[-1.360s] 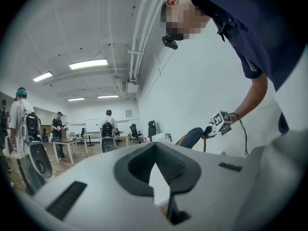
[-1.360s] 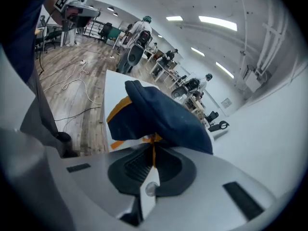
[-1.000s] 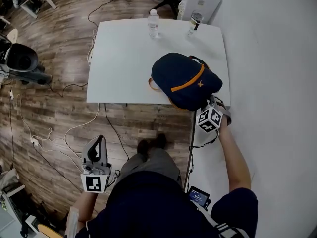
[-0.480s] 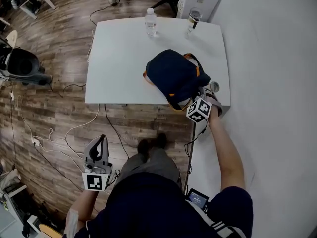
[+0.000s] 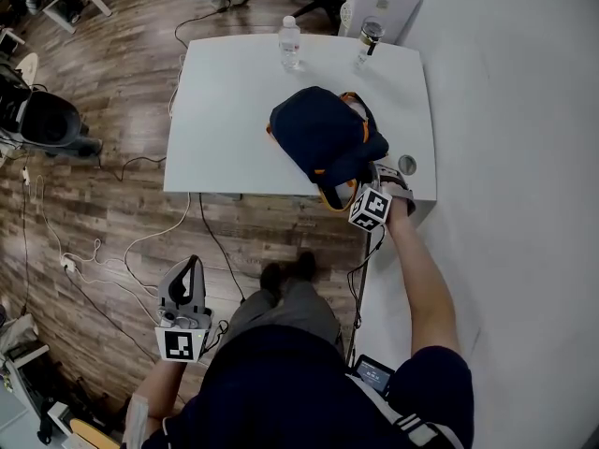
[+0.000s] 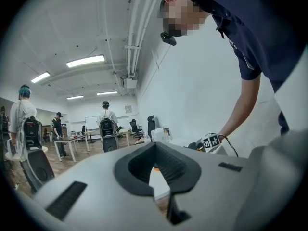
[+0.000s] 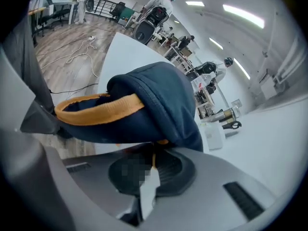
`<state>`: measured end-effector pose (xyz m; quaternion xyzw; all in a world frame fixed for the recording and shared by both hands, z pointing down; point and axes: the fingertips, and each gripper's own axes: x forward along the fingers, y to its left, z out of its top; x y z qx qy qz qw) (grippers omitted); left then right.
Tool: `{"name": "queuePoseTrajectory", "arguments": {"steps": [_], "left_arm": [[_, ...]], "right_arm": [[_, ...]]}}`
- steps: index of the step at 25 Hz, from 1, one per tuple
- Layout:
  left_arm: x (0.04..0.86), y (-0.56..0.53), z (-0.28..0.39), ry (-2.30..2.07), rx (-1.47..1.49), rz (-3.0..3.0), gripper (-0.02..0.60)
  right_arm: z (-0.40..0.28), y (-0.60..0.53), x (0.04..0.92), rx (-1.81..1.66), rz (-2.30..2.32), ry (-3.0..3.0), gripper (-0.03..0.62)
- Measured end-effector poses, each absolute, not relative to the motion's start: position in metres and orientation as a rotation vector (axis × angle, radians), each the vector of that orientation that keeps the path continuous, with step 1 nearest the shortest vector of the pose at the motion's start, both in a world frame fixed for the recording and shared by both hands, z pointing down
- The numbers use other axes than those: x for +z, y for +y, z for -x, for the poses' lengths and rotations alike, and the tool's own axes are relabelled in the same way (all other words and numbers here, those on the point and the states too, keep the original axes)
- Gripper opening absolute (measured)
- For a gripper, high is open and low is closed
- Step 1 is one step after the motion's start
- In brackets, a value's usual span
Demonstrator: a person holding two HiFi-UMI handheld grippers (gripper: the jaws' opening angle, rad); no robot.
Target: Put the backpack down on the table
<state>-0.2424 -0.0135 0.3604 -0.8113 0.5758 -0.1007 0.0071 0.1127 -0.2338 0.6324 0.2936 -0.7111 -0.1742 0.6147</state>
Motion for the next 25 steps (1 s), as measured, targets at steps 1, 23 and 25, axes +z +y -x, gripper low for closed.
{"name": "queuePoseTrajectory", "arguments": {"steps": [1,23,25], "left_arm": [[0.360,-0.013,0.243,1.803,-0.313,2.538,0.003],[0.362,-0.002,0.223,1.733,-0.310,2.571,0.003],[0.361,-0.002,0.222,1.726,-0.304,2.573,0.003]], "right_arm": [[-0.117,-0.230,0.635,-0.402,-0.673,-1.631,-0.003],[-0.165,-0.188,0.642,-0.420,-0.749,-1.538,0.000],[-0.165,-0.186,0.641,-0.425,-0.749,-1.530,-0.002]]}}
